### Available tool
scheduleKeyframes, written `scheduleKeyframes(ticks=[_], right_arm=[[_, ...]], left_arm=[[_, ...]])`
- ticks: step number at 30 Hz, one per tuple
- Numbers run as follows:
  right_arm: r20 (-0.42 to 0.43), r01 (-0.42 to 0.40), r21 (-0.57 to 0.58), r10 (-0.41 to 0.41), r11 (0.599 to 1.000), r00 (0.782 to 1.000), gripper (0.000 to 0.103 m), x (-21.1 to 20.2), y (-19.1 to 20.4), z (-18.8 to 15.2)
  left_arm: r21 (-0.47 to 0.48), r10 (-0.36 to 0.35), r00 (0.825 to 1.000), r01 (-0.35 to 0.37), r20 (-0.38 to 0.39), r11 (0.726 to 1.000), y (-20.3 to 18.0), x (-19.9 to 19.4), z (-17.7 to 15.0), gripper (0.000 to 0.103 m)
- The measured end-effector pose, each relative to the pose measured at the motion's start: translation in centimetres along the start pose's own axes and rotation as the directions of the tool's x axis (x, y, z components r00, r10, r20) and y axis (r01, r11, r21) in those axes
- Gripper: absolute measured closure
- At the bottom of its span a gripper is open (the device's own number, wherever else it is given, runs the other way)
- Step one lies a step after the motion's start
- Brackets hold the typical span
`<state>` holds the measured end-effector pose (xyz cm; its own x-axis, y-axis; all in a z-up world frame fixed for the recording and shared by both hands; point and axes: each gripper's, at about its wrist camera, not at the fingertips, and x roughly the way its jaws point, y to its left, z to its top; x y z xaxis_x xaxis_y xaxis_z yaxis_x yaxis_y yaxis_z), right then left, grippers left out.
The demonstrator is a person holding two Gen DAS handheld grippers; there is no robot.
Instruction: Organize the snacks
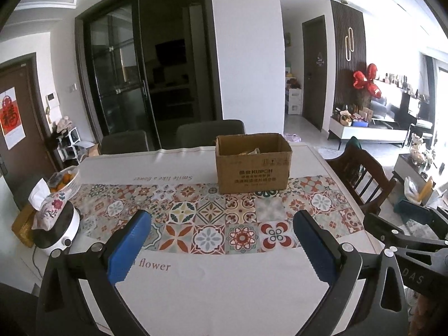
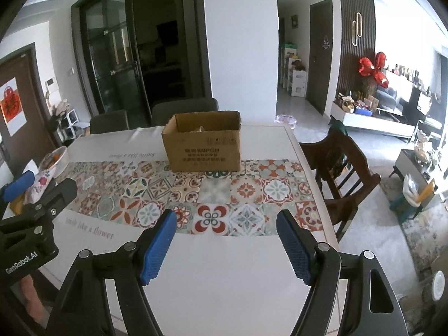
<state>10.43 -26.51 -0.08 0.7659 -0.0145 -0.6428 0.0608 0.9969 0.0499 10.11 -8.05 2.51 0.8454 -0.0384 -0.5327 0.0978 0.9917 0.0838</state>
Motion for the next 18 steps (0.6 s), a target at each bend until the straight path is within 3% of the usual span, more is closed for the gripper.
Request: scheduleKeyframes(ticks=[18], right_arm=[[0.008, 0.003, 0.0, -0.003, 1.0, 1.0, 0.029, -1.2, 0.0, -0.9]], left_arm=[[-0.001, 0.004, 1.0, -0.004, -0.006, 1.0, 0.2, -0.6, -0.6, 0.0]])
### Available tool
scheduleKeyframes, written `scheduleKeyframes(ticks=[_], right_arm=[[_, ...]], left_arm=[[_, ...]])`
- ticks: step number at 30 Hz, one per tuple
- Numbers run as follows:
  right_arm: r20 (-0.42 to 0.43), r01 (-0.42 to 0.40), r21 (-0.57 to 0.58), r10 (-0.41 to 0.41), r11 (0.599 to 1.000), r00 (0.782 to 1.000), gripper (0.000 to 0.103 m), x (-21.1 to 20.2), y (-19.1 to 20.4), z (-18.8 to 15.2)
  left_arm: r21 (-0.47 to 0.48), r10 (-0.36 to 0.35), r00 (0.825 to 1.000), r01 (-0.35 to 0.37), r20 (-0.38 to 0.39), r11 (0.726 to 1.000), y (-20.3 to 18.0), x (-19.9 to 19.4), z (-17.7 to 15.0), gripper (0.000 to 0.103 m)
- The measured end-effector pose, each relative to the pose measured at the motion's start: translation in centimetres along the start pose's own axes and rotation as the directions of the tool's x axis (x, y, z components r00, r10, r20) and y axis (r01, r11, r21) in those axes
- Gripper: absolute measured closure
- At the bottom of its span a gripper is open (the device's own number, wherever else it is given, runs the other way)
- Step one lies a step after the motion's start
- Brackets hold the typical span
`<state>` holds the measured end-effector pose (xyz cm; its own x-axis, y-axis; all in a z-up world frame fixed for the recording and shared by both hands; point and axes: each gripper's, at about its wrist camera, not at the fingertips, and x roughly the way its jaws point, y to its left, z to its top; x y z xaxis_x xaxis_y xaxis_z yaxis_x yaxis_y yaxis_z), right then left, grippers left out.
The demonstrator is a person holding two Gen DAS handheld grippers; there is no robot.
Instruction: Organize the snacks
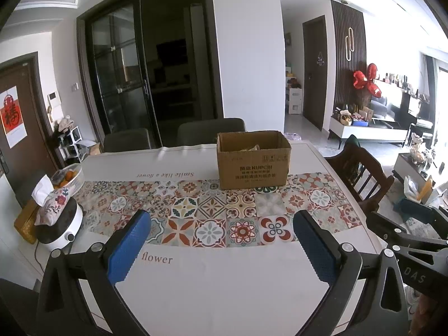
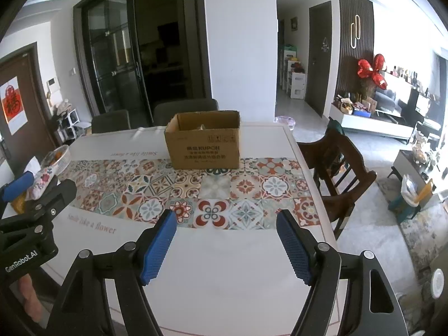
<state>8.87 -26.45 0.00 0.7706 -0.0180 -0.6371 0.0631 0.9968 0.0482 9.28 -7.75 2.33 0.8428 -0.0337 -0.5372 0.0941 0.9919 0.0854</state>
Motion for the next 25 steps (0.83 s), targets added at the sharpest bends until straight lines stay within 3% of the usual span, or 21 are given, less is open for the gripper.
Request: scheduleKeyframes(ticks=[25], right_arm=[[0.02, 0.01, 0.001, -0.01, 1.0, 1.0, 0.029, -1.4, -0.8, 0.0]], left_arm=[[0.001, -0.002, 1.0, 0.002, 0.002, 1.0, -0.5, -1.2, -0.7, 0.0]])
